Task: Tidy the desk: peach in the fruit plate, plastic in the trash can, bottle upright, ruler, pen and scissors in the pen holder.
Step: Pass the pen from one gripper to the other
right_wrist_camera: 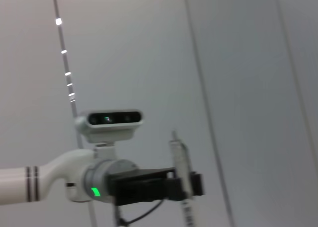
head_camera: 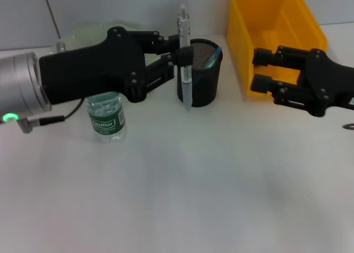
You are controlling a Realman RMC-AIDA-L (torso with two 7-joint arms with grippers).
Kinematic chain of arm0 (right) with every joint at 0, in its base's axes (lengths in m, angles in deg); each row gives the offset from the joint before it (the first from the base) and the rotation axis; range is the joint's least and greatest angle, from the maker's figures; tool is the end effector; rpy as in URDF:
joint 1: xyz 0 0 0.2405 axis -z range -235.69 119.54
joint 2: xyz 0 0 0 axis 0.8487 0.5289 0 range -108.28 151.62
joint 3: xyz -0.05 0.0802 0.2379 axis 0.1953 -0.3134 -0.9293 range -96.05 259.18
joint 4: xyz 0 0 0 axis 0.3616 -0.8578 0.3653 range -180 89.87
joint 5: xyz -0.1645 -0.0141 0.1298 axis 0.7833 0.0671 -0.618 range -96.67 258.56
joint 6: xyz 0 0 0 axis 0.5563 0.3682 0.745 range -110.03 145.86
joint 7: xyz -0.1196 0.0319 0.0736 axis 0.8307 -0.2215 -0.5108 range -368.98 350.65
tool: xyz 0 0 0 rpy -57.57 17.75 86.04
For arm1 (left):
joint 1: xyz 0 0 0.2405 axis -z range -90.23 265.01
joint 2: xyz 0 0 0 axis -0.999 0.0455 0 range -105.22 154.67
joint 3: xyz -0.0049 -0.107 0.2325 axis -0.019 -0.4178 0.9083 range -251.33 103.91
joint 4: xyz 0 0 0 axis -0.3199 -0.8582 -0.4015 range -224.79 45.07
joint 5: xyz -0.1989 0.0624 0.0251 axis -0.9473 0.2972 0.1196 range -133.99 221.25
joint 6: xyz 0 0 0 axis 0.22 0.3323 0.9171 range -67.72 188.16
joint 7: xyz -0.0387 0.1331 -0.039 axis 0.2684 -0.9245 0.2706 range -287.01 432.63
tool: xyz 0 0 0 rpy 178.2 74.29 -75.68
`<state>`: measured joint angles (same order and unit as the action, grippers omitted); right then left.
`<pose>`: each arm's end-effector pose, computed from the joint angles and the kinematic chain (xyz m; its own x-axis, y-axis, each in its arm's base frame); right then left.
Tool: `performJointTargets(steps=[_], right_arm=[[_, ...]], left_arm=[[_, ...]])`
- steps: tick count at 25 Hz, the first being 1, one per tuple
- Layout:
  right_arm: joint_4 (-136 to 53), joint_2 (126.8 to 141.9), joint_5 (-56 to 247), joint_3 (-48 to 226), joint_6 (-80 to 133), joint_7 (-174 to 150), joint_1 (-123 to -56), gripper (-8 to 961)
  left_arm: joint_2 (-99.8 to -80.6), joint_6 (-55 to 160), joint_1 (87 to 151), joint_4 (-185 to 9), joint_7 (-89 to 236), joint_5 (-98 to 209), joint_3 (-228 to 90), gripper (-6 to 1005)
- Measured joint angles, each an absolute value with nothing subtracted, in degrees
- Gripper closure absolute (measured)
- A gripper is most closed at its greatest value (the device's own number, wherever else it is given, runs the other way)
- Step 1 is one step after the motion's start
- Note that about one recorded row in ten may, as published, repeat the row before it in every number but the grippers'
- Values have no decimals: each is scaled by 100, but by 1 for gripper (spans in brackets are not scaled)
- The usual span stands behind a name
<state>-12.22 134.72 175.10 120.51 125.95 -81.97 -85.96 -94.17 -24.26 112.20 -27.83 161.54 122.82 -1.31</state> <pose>0.2442 0.3073 0.0630 0.6188 -0.1179 -0.7766 -0.2980 -0.9500 -0.0932 -0.1351 0.3302 0.0157 0.7146 0.0713 0.6959 0.1867 -0.9782 -0.0915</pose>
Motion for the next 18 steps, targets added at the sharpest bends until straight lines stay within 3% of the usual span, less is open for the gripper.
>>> performJointTargets(steps=[2, 10, 13, 18], right_arm=[[-1189, 13407, 17645, 12068, 12717, -8281, -8609, 373], [-1105, 13393, 18100, 12105, 12738, -8309, -8755, 373], [-1012, 13439, 18359, 12118, 12727, -8268, -8837, 374], [-722, 13639, 18710, 12128, 12488, -8207, -8915, 374]], left_arm=[[-9417, -2021, 10920, -2778, 15727, 11801, 392, 796], [-9406, -1847, 10912, -2786, 15691, 11758, 704, 794], [-9392, -1808, 10963, -2788, 15723, 11783, 797, 793], [-9405, -1800, 10969, -2894, 15690, 11790, 856, 791]])
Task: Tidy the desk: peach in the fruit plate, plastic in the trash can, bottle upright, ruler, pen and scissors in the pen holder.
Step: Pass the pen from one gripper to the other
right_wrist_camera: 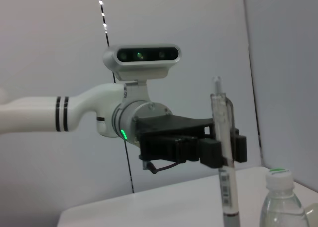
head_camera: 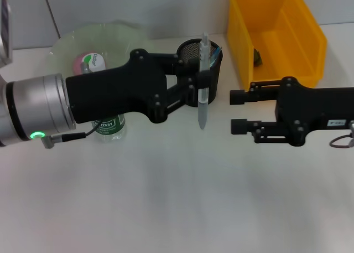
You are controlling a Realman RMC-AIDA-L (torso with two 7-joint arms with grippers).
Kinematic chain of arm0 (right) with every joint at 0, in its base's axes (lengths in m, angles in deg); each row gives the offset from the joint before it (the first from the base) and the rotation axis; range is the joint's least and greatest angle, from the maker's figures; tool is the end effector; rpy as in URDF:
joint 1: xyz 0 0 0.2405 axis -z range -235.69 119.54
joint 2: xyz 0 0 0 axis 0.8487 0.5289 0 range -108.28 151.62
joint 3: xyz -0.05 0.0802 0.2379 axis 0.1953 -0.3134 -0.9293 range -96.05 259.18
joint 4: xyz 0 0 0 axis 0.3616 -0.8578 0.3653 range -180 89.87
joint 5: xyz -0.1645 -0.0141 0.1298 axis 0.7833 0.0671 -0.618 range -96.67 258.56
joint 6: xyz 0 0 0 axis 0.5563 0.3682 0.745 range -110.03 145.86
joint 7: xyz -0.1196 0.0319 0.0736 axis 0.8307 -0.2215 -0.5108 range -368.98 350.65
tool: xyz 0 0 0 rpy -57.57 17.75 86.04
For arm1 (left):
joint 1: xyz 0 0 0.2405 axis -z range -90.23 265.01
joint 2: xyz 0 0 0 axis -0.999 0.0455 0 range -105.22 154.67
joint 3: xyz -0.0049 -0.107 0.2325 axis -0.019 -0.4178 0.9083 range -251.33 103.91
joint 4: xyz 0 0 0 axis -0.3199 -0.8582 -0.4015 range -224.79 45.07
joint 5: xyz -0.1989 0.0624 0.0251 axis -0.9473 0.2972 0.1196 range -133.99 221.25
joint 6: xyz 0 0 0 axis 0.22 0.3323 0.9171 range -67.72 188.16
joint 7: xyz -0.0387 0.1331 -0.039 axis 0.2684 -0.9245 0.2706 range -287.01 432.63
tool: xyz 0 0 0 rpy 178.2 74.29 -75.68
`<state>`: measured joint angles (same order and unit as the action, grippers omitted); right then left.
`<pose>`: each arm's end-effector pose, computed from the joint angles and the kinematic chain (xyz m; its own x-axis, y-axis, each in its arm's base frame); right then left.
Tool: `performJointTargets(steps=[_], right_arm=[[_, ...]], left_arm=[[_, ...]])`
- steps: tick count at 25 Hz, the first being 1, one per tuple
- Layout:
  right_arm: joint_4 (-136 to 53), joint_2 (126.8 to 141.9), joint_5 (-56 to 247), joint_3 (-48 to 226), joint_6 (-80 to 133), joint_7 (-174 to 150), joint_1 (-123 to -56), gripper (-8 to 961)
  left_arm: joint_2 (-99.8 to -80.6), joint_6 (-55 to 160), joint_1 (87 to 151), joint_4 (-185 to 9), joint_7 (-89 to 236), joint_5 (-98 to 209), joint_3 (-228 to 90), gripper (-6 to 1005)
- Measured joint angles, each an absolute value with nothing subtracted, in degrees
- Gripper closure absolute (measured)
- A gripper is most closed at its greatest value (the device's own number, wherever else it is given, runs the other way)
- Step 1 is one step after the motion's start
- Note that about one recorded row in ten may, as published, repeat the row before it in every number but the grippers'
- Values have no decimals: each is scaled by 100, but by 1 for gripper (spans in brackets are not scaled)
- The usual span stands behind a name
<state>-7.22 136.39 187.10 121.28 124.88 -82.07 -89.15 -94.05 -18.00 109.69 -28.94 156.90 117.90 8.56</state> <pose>0.2339 0.3141 0.0422 0.7684 -0.1280 -0.6271 -0.2057 -0.9772 -0.0526 -0.1361 0.3195 -0.0137 0.7196 0.0757 0.6903 0.1869 -0.9785 -0.0876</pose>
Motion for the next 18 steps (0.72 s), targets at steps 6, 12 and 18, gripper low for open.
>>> performJointTargets(steps=[6, 12, 18], right_arm=[[-645, 13759, 18784, 12407, 12210, -8123, -8969, 375], [-649, 13803, 18792, 12541, 12051, -8070, -8986, 375], [-641, 13812, 18805, 12619, 11987, -8045, -8989, 376]], left_arm=[[-9410, -1663, 11062, -3096, 15669, 11790, 1086, 789], [-9413, -1596, 11066, -3103, 15645, 11776, 1162, 787], [-9403, -1589, 11068, -3106, 15671, 11754, 1196, 786]])
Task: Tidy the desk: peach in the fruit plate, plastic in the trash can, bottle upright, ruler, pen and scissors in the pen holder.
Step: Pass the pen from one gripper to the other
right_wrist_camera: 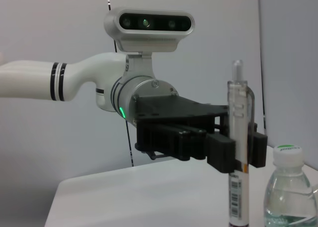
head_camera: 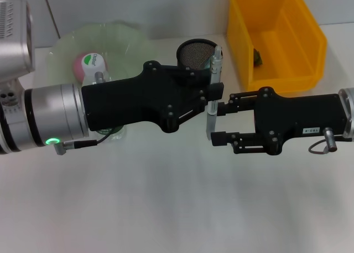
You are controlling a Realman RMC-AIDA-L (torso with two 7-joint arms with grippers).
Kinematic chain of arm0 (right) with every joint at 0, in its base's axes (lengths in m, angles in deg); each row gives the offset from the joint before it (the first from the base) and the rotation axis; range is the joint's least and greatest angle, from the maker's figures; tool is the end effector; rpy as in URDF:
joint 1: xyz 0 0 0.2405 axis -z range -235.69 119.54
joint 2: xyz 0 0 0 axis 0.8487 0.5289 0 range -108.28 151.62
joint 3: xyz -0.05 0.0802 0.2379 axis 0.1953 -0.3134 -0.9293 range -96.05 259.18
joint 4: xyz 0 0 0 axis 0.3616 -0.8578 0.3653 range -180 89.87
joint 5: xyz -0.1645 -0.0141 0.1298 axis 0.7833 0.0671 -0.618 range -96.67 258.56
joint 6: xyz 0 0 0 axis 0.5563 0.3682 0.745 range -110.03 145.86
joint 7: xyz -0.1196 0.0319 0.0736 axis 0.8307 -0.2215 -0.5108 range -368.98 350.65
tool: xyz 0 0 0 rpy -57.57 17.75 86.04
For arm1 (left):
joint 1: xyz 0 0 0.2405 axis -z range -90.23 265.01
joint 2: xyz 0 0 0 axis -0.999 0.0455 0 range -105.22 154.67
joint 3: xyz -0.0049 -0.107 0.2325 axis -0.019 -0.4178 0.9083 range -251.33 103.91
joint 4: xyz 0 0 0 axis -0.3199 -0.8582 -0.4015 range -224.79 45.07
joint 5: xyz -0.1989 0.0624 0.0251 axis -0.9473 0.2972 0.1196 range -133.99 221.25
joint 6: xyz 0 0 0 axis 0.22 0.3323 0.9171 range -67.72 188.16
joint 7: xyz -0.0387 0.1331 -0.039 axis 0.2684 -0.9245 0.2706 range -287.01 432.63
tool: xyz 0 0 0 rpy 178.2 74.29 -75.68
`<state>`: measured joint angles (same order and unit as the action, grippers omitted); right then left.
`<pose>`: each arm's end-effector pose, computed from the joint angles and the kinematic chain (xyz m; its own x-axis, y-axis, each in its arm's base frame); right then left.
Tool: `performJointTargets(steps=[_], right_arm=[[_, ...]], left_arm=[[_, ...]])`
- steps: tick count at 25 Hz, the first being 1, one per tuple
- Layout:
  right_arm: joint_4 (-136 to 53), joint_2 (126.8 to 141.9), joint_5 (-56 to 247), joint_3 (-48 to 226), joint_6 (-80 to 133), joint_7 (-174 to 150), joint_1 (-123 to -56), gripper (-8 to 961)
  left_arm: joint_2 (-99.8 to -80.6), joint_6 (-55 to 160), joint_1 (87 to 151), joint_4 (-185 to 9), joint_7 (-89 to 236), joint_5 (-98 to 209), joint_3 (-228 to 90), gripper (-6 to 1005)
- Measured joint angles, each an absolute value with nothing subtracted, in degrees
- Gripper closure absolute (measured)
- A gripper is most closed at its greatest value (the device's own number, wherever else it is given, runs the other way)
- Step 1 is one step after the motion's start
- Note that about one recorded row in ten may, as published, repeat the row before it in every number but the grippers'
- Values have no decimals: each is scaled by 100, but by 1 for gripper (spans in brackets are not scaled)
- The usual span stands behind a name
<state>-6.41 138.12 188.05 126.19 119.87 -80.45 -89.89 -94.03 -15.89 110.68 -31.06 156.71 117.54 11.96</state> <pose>0.2270 0.3200 0.0187 0.8170 -0.1081 -0.5664 -0.1732 -0.9829 -0.0624 -0.1356 0.3183 -0.0300 0.7359 0.1081 0.6684 0.1950 -0.9792 -0.0563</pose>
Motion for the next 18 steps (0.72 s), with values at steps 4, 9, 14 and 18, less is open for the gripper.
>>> performJointTargets(steps=[4, 9, 14, 18], right_arm=[[-640, 13825, 18808, 12625, 11927, -8043, -8997, 422], [-662, 13832, 18809, 12630, 11907, -8035, -9025, 573], [-679, 13832, 18809, 12630, 11907, -8035, -9049, 596], [-683, 13834, 18809, 12630, 11907, -8035, -9057, 615]], left_arm=[[-9401, -1584, 11069, -3106, 15673, 11758, 1195, 784], [-9401, -1580, 11071, -3153, 15653, 11760, 1191, 783], [-9401, -1579, 11076, -3159, 15638, 11759, 1187, 781], [-9401, -1574, 11077, -3167, 15633, 11757, 1170, 780]])
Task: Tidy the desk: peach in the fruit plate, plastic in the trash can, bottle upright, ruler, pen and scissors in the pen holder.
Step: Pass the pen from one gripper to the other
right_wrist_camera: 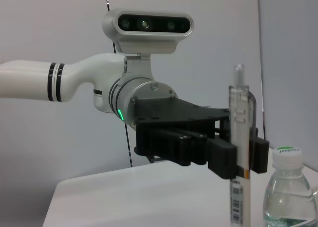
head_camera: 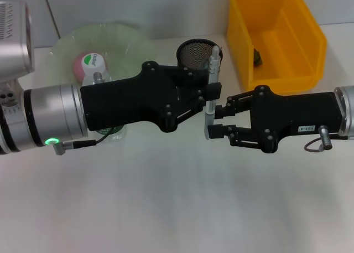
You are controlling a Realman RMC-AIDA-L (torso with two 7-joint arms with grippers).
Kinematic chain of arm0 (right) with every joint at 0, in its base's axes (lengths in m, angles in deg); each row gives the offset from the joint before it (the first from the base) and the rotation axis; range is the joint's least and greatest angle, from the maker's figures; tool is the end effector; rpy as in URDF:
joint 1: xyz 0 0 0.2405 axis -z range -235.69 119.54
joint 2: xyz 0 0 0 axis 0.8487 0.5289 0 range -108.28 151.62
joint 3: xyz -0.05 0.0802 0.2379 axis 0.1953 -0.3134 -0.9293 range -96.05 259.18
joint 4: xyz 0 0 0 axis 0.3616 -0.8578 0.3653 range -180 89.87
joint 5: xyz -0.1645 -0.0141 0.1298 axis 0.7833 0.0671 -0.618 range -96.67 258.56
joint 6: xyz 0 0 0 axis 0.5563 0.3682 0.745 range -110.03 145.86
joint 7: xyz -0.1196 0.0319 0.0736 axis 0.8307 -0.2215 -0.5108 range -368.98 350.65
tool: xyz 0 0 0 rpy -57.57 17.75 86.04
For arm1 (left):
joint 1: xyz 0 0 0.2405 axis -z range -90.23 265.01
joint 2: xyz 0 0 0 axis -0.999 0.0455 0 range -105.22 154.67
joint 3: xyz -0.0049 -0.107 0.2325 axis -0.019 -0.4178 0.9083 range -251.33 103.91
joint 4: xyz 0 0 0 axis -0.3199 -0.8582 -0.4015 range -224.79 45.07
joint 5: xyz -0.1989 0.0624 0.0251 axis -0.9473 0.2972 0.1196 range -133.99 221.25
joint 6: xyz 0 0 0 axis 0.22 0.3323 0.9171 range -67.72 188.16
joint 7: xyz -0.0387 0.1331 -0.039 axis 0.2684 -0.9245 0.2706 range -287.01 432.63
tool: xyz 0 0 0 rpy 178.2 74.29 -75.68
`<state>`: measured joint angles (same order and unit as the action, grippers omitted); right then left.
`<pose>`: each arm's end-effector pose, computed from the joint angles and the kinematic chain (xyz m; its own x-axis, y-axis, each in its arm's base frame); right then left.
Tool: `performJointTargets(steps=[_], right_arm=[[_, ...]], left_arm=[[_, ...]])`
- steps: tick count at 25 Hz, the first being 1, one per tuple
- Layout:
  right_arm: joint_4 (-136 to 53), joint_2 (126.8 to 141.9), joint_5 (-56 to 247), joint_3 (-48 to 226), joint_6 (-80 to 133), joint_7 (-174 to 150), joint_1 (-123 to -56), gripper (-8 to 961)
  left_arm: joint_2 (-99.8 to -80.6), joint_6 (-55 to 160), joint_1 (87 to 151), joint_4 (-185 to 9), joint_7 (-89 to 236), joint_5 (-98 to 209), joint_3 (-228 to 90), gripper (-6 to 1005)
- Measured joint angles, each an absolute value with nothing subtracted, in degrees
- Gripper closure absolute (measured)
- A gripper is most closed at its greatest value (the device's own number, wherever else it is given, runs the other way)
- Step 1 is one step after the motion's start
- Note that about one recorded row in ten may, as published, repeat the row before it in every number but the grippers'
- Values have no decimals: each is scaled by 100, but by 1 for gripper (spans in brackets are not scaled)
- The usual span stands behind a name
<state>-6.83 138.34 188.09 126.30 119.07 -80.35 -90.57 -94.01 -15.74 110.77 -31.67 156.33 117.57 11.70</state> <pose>0.2239 0.3231 0.0157 0.8179 -0.1053 -0.5657 -0.1714 -0.9831 -0.0649 -0.1379 0.3195 -0.0302 0.7366 0.1098 0.6673 0.2014 -0.9776 -0.0616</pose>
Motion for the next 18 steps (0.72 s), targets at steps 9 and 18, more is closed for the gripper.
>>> performJointTargets(steps=[9, 18], right_arm=[[-683, 13855, 18759, 12598, 11908, -7986, -9059, 670], [-652, 13899, 18743, 12576, 11908, -7945, -9072, 695]], left_arm=[[-9401, -1571, 11077, -3169, 15627, 11751, 1162, 777], [-9392, -1571, 11077, -3167, 15623, 11745, 1171, 775]])
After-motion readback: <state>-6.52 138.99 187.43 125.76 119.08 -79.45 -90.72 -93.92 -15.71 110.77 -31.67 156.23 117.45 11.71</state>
